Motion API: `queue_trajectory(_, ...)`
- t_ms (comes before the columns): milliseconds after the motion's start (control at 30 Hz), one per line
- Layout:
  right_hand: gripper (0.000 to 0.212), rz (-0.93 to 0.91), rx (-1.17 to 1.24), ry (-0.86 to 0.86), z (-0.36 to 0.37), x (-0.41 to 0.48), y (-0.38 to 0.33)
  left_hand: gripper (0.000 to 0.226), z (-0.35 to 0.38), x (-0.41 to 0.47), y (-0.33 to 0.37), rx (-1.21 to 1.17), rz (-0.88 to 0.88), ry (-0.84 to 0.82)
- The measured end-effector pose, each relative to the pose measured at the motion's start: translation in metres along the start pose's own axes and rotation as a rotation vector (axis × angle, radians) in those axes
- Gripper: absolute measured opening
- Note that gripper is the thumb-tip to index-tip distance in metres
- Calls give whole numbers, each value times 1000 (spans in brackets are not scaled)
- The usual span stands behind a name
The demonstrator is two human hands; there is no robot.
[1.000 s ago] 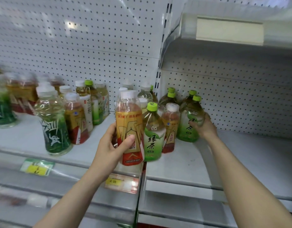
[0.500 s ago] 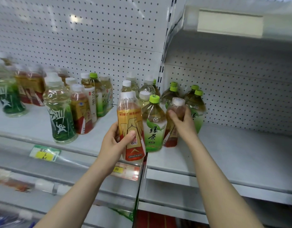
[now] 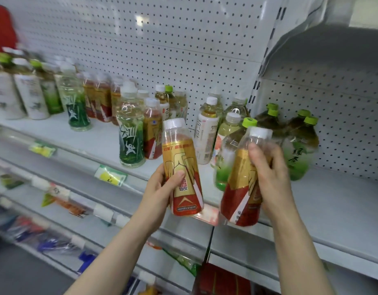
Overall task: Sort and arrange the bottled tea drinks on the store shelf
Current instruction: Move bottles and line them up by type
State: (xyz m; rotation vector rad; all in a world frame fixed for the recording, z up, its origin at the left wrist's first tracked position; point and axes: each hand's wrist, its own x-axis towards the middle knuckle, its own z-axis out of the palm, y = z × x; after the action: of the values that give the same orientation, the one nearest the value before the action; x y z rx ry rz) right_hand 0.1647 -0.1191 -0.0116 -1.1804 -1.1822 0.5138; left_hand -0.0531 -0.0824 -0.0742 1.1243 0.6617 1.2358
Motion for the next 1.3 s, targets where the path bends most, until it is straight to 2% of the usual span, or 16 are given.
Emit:
queue_trajectory(100,49,15,-2,-101,46,-9,-3,55,-37,-9,11,42,20,35)
queue_trajectory(233,38,8,-6,-207,120,-19,-6,67,-102,-18,34,116,37,97)
queue_trajectory(333,29,2,32,-268,182,-26,-15,67,-161,-24,56,137,36,140)
queue_trajectory(533,41,-14,52,-330,300,-27,-29,74,-269,-25,103,219,46,212)
queue_trajectory(633,47,-35,25,-301,344,-10,-33,81,-307,-16,119,247,36,227)
queue_trajectory(767,47,-49,-62,-196,391,30,-31,77,-341,9,133,222,45,254)
queue_trajectory(867,67,-37,-115,-119,424,64,-21,76,-361,39,141,231,78,260)
queue_trajectory(900,69,-23,-133,-94,434,76,-14,76,-368,50,143,234,92,257)
queue_trajectory(1000,53,-21,-193,-27,457,107,8,73,-385,81,148,238,121,233)
queue_trajectory(1167,52,-19,-271,73,486,156,34,76,-409,126,154,268,127,178)
queue_trajectory(1300,73,12,-346,137,502,183,46,73,-420,151,152,283,119,109)
